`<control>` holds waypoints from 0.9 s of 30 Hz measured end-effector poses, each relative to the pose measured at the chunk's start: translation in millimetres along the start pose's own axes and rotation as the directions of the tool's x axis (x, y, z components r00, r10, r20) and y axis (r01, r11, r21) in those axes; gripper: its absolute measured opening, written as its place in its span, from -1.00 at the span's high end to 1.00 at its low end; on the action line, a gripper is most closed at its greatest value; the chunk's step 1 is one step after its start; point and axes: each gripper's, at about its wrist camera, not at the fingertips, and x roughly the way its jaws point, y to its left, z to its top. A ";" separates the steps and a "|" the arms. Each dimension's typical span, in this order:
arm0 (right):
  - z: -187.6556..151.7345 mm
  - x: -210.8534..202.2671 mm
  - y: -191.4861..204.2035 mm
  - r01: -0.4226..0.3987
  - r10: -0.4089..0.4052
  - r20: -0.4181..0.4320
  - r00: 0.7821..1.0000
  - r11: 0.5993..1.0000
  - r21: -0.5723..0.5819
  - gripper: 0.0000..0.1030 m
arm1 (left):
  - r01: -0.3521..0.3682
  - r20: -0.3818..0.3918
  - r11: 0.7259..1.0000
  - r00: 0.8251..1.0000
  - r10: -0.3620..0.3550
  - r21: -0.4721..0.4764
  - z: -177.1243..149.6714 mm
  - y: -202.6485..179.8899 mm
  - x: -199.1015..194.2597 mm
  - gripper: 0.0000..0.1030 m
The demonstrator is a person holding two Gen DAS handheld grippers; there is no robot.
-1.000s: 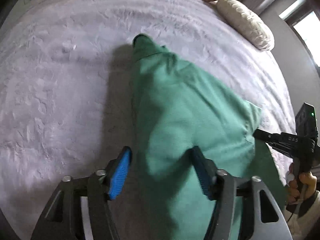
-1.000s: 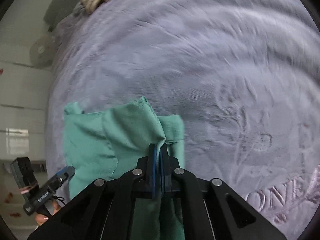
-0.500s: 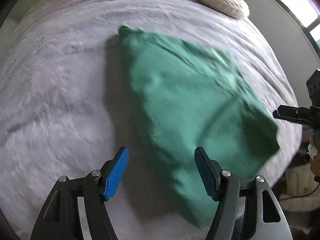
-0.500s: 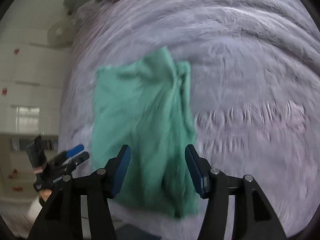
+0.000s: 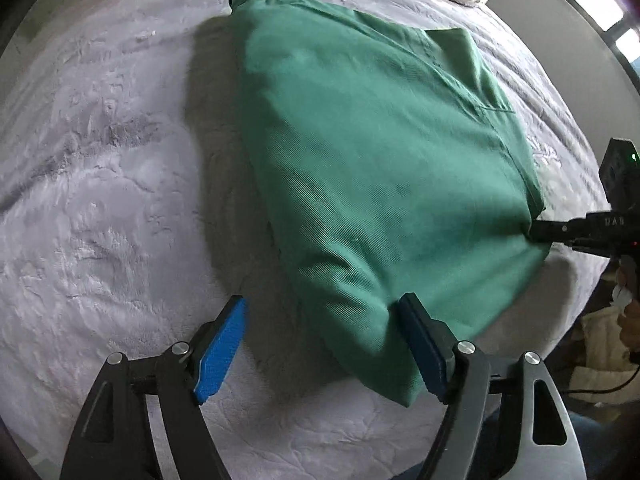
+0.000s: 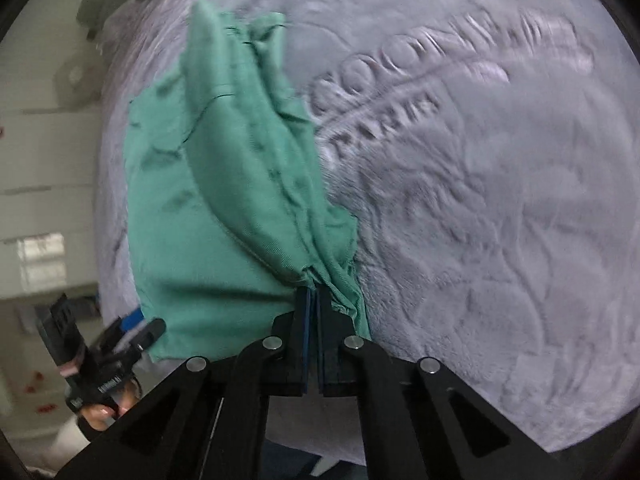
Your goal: Fold large clothes
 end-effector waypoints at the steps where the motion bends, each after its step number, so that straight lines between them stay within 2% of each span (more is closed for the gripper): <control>1: -1.5 -2.4 -4.7 -0.012 0.012 0.004 1.000 1.000 0.012 1.00 | -0.004 0.004 1.000 1.000 0.004 -0.004 -1.0 -0.4 0.4 -0.52; 3: -3.7 -4.4 -5.7 -0.012 0.012 0.006 1.000 1.000 0.017 1.00 | -0.001 0.002 1.000 1.000 0.001 -0.023 1.0 2.0 2.1 -0.53; 7: -10.3 -2.1 7.0 0.036 -0.037 -0.013 0.999 0.999 -0.036 1.00 | 0.001 0.003 1.000 1.000 -0.001 -0.024 -2.6 3.2 0.2 -0.53; 12: -22.0 2.6 17.0 0.065 -0.066 -0.033 0.997 0.998 -0.024 1.00 | -0.005 0.000 1.000 1.000 0.005 -0.021 -4.1 4.5 -3.2 -0.53; 16: -18.4 -7.3 27.2 0.123 -0.125 -0.050 0.991 0.992 -0.041 1.00 | -0.011 -0.002 0.999 1.000 0.011 -0.035 -5.0 5.1 -5.1 -0.53; 19: -17.1 -34.7 41.6 0.165 -0.165 0.013 0.986 0.983 -0.084 0.96 | -0.009 0.000 0.999 1.000 0.009 -0.044 -6.7 7.9 -6.4 -0.53; 20: -14.7 -47.3 49.8 0.155 -0.149 0.055 0.987 0.982 -0.109 0.96 | -0.009 -0.001 0.999 1.000 0.009 -0.049 -6.3 7.7 -6.0 -0.53; 22: -9.3 -56.0 64.0 0.135 -0.123 0.086 0.989 0.980 -0.146 0.95 | -0.011 -0.004 0.998 1.000 0.011 -0.054 -6.6 7.4 -5.7 -0.53; 25: 1.3 -45.5 86.1 0.138 -0.124 0.080 0.989 0.970 -0.199 0.95 | -0.034 -0.008 0.998 0.999 0.034 -0.051 -5.8 4.7 -4.8 -0.63; 27: 9.6 -25.1 90.0 0.195 -0.188 0.052 0.981 0.957 -0.215 0.95 | -0.034 -0.016 0.998 0.999 0.033 -0.053 -3.8 4.0 -3.8 -0.63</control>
